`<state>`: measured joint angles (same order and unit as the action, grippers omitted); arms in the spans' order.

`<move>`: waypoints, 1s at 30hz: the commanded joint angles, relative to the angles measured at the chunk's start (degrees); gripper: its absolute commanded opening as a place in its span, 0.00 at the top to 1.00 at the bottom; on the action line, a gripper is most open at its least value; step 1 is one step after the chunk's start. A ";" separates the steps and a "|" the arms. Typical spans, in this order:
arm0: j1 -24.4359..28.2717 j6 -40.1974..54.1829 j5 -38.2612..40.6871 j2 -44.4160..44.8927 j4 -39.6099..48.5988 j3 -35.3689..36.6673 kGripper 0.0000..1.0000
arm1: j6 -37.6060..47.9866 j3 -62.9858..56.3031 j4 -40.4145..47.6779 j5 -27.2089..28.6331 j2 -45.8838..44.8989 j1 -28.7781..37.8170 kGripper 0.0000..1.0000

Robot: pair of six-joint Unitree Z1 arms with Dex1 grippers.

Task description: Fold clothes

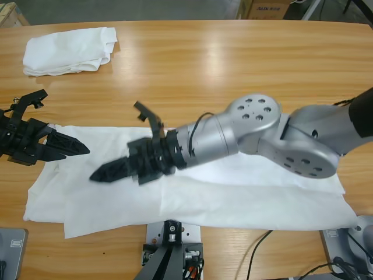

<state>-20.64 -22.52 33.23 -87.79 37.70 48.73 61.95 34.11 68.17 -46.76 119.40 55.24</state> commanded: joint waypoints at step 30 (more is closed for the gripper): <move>-7.19 12.75 -0.57 -2.05 -0.03 2.58 0.01 | -17.72 -11.89 -21.60 22.89 -17.71 1.19 0.16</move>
<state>-21.87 -22.47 33.22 -87.79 37.56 47.29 53.21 22.90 64.83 -33.05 113.38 58.68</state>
